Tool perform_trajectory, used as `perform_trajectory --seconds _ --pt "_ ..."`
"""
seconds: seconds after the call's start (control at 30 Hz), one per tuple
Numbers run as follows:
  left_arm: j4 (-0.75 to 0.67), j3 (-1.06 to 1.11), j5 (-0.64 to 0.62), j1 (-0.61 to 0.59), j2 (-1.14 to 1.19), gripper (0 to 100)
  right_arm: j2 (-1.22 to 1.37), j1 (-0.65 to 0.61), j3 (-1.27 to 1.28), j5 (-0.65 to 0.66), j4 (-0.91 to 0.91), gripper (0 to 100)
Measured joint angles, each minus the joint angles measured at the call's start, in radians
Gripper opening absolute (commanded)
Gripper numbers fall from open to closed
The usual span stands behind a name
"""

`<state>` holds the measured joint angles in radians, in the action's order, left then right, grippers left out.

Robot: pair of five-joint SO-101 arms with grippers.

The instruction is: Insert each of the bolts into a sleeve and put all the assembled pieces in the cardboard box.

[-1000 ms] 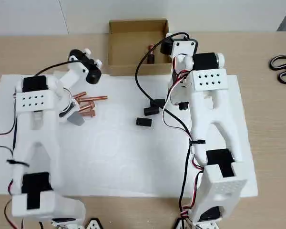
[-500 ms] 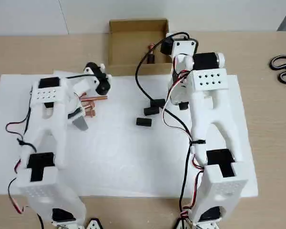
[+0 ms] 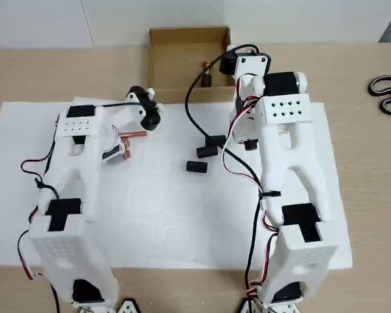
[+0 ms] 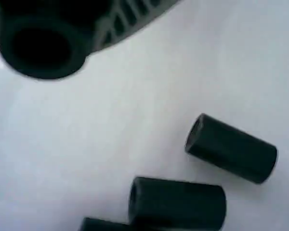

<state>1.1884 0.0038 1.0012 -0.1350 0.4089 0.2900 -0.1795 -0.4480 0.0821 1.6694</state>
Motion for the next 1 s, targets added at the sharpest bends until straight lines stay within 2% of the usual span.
perform_trajectory --seconds 0.33,0.53,0.7,1.0 --pt "0.003 -0.017 0.000 0.003 0.029 16 0.000 0.000 0.000 0.000 0.000 0.4" --pt "0.068 -0.037 0.008 0.026 0.034 10 0.000 0.000 0.000 0.000 0.000 0.4" --pt "0.121 -0.038 0.003 0.040 0.034 9 0.000 0.000 0.000 0.000 0.000 0.4" --pt "0.138 -0.040 -0.123 0.048 0.034 9 0.000 0.000 0.000 0.000 0.000 0.4"
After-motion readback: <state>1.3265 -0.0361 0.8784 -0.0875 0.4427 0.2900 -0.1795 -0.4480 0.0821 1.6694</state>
